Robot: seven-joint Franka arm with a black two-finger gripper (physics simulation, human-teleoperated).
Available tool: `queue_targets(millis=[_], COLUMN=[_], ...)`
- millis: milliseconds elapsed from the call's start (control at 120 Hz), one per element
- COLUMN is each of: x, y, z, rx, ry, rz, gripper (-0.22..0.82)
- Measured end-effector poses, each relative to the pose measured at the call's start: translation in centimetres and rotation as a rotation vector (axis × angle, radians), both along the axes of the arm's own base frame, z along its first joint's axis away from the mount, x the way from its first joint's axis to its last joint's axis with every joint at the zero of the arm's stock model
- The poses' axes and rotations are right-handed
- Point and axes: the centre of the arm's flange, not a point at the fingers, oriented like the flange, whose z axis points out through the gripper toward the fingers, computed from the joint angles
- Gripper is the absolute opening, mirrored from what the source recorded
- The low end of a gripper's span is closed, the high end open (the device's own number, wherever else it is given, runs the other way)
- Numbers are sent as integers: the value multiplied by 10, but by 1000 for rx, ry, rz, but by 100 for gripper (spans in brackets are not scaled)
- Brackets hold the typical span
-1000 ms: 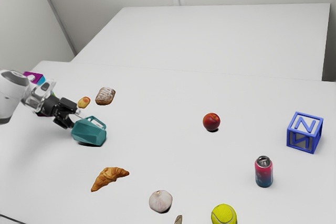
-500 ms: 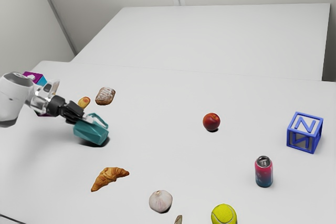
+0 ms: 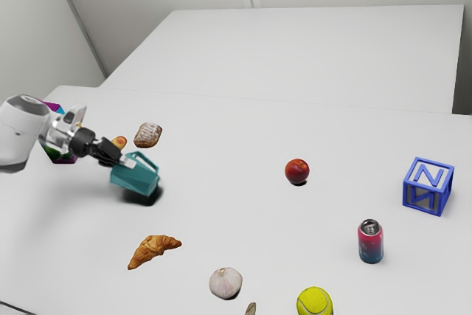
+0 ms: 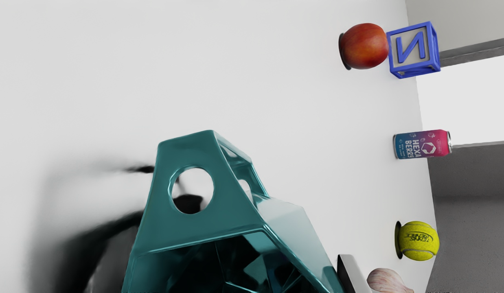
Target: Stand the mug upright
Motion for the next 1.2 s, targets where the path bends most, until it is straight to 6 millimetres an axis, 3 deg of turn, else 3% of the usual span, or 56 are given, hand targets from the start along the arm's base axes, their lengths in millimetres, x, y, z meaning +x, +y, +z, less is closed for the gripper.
queue_targets(millis=[192, 308, 408, 500, 575, 692, 825, 958, 1067, 1200], x=[31, 54, 70, 77, 55, 32, 27, 15, 12, 12], y=[-47, -104, -151, -182, -201, -218, -236, -255, -270, -288], z=[75, 103, 113, 108, 98, 92, 85, 61, 55, 52], rx=[217, 487, 692, 828, 903, 977, 1040, 1056, 1059, 1051], ry=[-108, -130, -147, -164, -159, -175, -201, -173, -169, -164], rz=[-147, -319, -420, -452, -446, -392, -341, -313, -284, -257], gripper=[-17, -18, -18, -18, -18, -18, -18, -18, -18, 11])
